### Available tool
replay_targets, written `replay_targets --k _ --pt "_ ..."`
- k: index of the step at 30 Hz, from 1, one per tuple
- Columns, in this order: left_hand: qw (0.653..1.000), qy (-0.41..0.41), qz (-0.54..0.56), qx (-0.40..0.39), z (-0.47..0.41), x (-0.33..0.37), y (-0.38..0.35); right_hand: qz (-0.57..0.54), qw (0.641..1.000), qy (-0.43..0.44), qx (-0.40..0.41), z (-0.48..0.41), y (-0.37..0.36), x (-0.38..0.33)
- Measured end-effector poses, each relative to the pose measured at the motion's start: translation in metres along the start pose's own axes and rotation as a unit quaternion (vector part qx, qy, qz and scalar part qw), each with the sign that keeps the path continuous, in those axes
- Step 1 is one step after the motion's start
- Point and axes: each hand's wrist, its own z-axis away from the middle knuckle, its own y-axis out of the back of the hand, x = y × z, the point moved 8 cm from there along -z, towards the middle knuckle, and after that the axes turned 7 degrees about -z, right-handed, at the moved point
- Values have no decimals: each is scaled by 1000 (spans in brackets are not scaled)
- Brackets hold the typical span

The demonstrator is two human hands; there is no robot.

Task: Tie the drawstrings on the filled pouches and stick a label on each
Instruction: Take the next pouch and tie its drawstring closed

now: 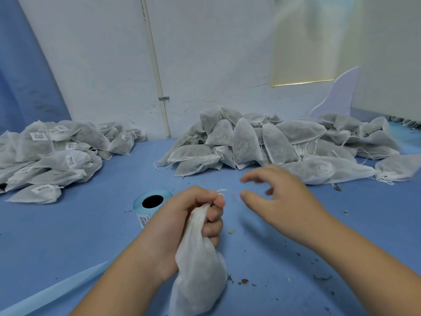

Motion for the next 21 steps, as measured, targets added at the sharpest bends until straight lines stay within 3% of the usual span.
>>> replay_targets --k 2,4,7,9,21 --pt "998 17 54 -18 0 -2 0 42 997 47 50 1 11 -12" --pt "997 20 67 -24 -1 -2 -1 -52 993 77 67 5 15 -25" --pt "998 16 53 -29 -1 -3 -4 -209 977 53 -3 13 -2 -34" --pt "999 12 43 -31 0 -4 -4 -244 968 26 -48 16 -14 -34" --pt "986 -57 -158 -23 6 8 -3 -262 955 -24 -136 17 -24 -26"
